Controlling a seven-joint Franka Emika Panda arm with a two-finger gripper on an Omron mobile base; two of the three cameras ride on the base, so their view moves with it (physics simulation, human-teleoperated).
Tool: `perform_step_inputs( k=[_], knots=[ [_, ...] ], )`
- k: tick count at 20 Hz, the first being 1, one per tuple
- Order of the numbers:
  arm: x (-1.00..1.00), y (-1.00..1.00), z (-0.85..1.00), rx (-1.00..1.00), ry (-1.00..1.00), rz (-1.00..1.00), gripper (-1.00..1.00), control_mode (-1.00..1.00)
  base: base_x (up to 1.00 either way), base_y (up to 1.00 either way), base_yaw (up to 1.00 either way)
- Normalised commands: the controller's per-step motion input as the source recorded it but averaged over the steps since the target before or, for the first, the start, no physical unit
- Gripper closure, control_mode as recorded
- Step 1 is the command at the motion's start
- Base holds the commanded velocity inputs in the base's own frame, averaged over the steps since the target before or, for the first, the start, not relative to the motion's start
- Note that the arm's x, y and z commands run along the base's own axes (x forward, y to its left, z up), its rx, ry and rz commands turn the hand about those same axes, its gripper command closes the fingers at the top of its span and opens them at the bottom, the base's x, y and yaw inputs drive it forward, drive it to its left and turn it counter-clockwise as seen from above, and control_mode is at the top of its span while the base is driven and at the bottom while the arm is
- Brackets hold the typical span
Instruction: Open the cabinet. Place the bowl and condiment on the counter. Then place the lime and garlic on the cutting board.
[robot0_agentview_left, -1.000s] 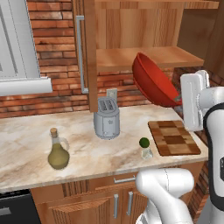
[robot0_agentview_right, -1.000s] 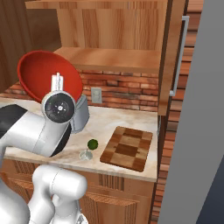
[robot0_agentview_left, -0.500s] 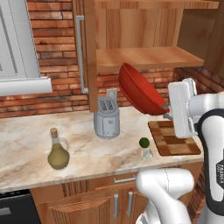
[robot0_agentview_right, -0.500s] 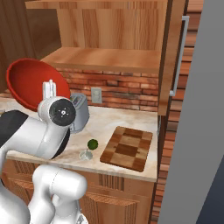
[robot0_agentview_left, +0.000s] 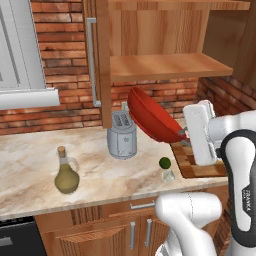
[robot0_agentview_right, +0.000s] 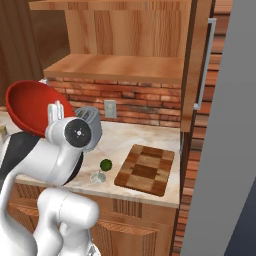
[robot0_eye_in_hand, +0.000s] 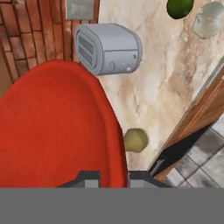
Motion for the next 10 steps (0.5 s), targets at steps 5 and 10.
perform_step_inputs(
  k=[5, 10],
  knots=[
    [0.00, 0.13, -0.36, -0.06, 0.02, 0.01, 1.00, -1.00, 0.00, 0.00, 0.00],
    [0.00, 0.10, -0.39, -0.10, 0.00, 0.00, 1.00, -1.00, 0.00, 0.00, 0.00]
  ],
)
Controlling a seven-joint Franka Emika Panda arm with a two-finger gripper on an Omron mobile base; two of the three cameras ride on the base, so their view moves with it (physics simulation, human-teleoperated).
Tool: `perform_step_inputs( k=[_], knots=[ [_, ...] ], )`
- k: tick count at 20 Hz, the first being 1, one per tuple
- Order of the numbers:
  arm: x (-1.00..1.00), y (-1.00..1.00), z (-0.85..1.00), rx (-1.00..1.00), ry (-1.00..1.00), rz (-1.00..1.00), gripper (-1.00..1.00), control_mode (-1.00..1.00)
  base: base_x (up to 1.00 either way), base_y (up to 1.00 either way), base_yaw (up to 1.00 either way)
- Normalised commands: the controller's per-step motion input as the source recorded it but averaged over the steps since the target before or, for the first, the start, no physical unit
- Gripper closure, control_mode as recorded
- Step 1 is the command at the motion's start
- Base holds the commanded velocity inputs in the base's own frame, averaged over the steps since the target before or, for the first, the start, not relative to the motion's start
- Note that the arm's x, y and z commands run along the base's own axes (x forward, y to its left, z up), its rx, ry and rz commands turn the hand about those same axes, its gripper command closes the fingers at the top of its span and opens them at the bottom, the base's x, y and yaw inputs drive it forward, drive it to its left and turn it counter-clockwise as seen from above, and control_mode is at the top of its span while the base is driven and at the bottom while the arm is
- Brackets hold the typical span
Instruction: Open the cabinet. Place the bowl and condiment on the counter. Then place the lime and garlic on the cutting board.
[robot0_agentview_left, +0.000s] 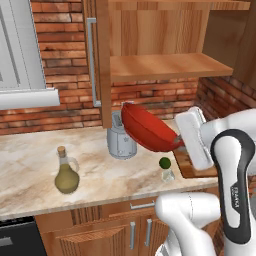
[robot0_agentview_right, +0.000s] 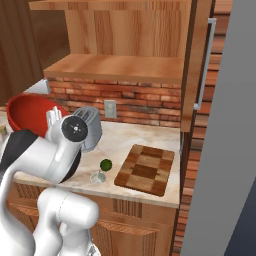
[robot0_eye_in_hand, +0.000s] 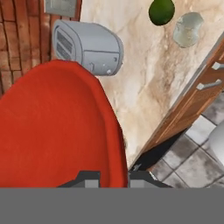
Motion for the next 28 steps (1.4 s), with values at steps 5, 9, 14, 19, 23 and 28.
perform_step_inputs(
  k=[5, 9, 14, 19, 23, 28],
  knots=[
    [0.00, 0.08, -0.40, -0.11, 0.00, 0.00, 1.00, -1.00, 0.00, 0.00, 0.00],
    [0.00, 0.10, -0.35, -0.10, 0.00, 0.00, 1.00, -1.00, 0.00, 0.00, 0.00],
    [0.01, 0.25, -0.36, -0.09, 0.00, 0.00, 1.00, -1.00, 0.00, 0.00, 0.00],
    [0.02, 0.26, -0.36, -0.09, 0.00, 0.00, 1.00, -1.00, 0.00, 0.00, 0.00],
    [0.02, 0.01, -0.32, -0.04, 0.00, 0.00, 1.00, -1.00, 0.00, 0.00, 0.00],
    [0.09, 0.00, -0.37, -0.01, 0.00, 0.00, 1.00, -1.00, 0.00, 0.00, 0.00]
  ],
)
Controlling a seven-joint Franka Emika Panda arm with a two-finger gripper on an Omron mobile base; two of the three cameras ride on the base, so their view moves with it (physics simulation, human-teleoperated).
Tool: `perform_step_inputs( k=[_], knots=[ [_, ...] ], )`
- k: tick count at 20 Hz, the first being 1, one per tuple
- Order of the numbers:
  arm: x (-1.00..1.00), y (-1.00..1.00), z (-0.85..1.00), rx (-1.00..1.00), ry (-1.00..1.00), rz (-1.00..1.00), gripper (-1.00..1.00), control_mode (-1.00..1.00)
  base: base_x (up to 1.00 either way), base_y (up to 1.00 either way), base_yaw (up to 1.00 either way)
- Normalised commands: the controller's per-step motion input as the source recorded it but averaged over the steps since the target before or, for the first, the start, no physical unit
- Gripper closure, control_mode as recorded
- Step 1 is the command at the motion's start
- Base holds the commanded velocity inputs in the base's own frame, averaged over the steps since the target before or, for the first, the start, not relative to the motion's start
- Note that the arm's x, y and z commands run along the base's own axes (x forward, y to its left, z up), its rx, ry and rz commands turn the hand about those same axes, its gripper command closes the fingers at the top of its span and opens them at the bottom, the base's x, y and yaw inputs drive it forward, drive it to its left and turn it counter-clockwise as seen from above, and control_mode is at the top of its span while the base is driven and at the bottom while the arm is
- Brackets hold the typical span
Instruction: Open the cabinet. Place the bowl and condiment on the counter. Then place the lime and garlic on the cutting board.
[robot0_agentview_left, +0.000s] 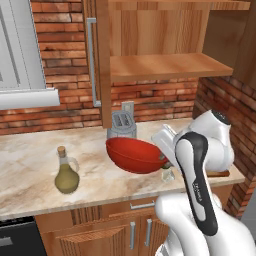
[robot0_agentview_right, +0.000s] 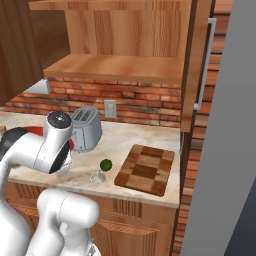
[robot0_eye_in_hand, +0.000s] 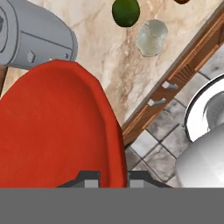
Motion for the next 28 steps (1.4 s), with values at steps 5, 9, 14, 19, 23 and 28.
perform_step_inputs(
  k=[5, 9, 14, 19, 23, 28],
  knots=[
    [0.09, 0.10, -0.29, 0.00, -0.01, 0.00, 1.00, -1.00, 0.00, 0.00, 0.00],
    [0.09, 0.24, -0.17, 0.00, -0.02, 0.00, 1.00, -1.00, 0.00, 0.00, 0.00],
    [0.08, 0.15, -0.19, -0.01, -0.02, 0.00, 1.00, -1.00, 0.00, 0.00, 0.00],
    [0.01, 0.00, -0.20, -0.03, -0.03, 0.00, 1.00, -1.00, 0.00, 0.00, 0.00],
    [0.03, 0.03, -0.13, -0.01, -0.07, 0.00, 1.00, -1.00, 0.00, 0.00, 0.00],
    [0.01, 0.04, -0.17, 0.00, -0.05, 0.00, 1.00, -1.00, 0.00, 0.00, 0.00]
  ],
)
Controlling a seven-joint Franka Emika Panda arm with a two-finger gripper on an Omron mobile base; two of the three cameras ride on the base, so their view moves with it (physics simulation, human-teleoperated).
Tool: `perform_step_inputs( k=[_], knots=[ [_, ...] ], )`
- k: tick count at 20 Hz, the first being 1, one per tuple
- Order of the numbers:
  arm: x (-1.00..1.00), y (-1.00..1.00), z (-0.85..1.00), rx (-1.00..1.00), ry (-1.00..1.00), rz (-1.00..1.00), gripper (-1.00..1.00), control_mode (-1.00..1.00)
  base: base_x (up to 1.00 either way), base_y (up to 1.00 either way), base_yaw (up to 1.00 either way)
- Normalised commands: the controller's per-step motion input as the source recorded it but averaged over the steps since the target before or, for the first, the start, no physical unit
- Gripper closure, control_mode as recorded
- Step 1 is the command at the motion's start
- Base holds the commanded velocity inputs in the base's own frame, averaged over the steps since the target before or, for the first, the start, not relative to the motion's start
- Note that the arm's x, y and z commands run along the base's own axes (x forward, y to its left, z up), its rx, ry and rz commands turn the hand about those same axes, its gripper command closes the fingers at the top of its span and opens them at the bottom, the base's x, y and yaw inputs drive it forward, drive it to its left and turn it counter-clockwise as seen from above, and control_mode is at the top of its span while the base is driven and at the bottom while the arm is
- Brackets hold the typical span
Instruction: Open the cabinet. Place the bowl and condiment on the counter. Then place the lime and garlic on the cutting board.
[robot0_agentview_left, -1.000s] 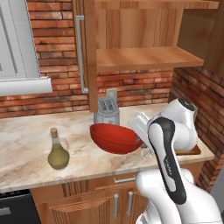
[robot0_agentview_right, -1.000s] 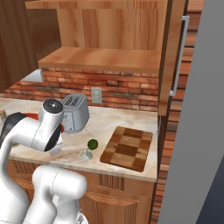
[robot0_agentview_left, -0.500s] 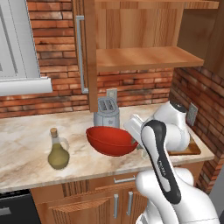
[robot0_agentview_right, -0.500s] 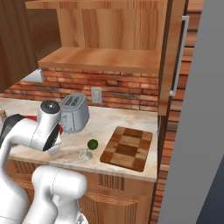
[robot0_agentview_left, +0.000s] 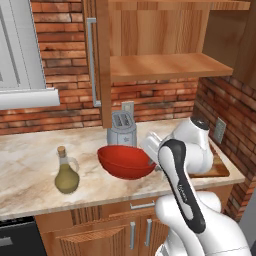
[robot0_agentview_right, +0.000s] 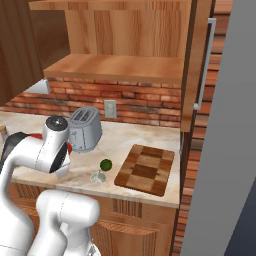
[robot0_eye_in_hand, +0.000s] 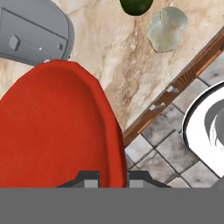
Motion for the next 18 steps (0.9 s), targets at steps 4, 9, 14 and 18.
perform_step_inputs(
  k=[4, 9, 14, 18],
  knots=[
    [0.05, 0.07, -0.30, 0.00, -0.04, 0.00, 1.00, -1.00, 0.00, 0.00, 0.00],
    [0.11, 0.12, -0.34, -0.01, -0.05, 0.00, 1.00, -1.00, 0.00, 0.00, 0.00],
    [0.14, 0.08, -0.28, 0.00, -0.05, 0.00, 1.00, -1.00, 0.00, 0.00, 0.00],
    [0.11, 0.08, -0.29, -0.02, -0.03, 0.00, 1.00, -1.00, 0.00, 0.00, 0.00]
  ],
)
